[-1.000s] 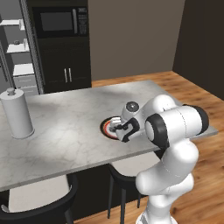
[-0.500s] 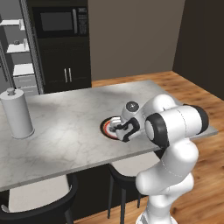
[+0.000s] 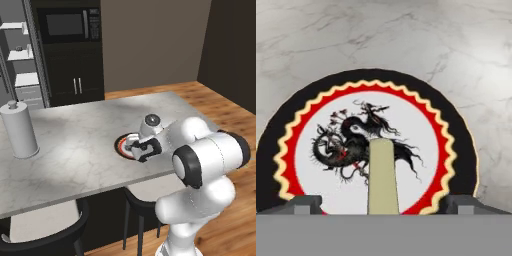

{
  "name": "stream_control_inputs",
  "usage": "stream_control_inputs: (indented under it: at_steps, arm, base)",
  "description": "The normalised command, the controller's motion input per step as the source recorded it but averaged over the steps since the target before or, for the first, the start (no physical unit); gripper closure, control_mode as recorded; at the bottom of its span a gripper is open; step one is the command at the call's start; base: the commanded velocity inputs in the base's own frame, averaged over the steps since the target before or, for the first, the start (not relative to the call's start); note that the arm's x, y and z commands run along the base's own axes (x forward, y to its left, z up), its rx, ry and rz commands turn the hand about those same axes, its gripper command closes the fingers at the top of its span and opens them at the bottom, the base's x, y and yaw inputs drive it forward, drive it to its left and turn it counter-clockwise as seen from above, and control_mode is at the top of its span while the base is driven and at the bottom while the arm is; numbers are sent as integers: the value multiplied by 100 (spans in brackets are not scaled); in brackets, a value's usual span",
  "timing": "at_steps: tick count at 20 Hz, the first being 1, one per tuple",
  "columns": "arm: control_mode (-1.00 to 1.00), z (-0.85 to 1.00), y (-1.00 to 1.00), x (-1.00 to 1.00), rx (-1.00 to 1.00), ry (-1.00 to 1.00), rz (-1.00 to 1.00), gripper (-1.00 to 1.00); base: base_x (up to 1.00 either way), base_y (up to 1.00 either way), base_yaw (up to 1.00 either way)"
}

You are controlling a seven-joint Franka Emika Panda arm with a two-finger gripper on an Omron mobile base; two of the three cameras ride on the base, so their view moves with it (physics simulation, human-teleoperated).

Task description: Retrieve the butter from the fridge and place it on a plate on the dining table. Then retrieve the butter knife by the fridge and place it near the plate.

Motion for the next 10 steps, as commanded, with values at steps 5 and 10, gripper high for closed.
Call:
stream_control_inputs:
  at_steps: [5, 10]
  arm:
    - [-100, 100, -5, -96, 1, 12, 0, -100]
    - [-100, 100, -4, -89, 1, 26, 0, -100]
  base:
    - [0, 0, 0]
    - [0, 0, 0]
